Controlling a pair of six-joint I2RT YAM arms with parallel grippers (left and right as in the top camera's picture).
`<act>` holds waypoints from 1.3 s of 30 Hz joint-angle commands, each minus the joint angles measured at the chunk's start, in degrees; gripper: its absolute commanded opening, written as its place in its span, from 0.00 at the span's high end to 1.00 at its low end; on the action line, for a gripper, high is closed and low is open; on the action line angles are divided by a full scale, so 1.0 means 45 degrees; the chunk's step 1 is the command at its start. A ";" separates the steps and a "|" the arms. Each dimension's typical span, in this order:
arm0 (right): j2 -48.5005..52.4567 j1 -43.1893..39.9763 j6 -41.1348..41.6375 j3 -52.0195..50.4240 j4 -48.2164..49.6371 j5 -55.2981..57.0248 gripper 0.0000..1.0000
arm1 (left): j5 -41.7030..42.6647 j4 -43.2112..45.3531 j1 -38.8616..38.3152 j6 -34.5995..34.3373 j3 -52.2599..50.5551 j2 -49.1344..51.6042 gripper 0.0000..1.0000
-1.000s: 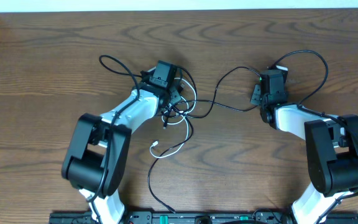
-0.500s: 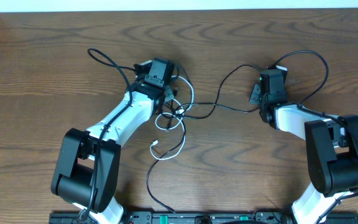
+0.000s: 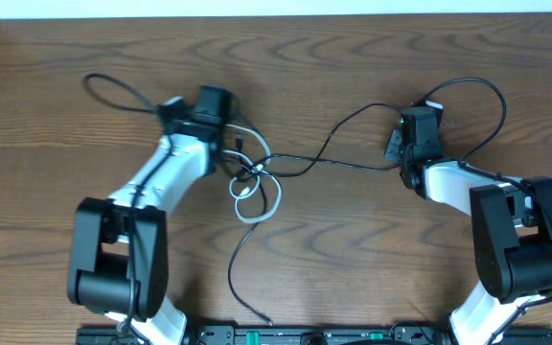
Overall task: Untangle cables
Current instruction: 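Pull the left gripper back left, dragging the bundle leftward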
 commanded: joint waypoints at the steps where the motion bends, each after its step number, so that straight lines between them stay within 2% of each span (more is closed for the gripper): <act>1: 0.1506 0.0019 0.0141 -0.1195 -0.1166 -0.1311 0.99 | -0.0087 -0.0413 0.1268 -0.1185 -0.0087 -0.0447 0.93; 4: 0.1506 0.0019 0.0141 -0.1195 -0.1161 -0.1311 0.99 | 0.0933 -0.0695 0.2346 -0.1637 -0.0087 -0.0447 0.92; 15: 0.1506 0.0019 0.0141 -0.1195 -0.1161 -0.1311 0.99 | 0.5668 -0.1205 0.5503 -0.1617 -0.0112 -0.0442 0.93; 22: 0.1506 0.0019 0.0141 -0.1195 -0.1185 -0.1248 0.99 | 0.6033 -0.1156 0.5328 -0.1569 -0.0151 -0.0442 0.93; 29: 0.1506 0.0005 0.0661 -0.1195 -0.2186 0.0811 0.99 | 0.6028 -0.0957 0.5056 -0.1234 -0.0151 -0.0442 0.92; 33: 0.1506 0.0005 0.0772 -0.1195 -0.2341 0.1039 0.99 | 0.6062 -0.0957 0.5051 -0.1234 -0.0151 -0.0442 0.92; 36: 0.1501 0.0015 0.0874 -0.1180 -0.2263 0.0928 0.99 | 0.6722 -0.0845 0.5042 -0.0991 -0.0151 -0.0442 0.92; 39: 0.1297 0.0049 0.0442 -0.0831 -0.2191 -0.0296 0.97 | 0.8378 -0.0165 0.4979 0.0287 -0.0151 -0.0442 0.93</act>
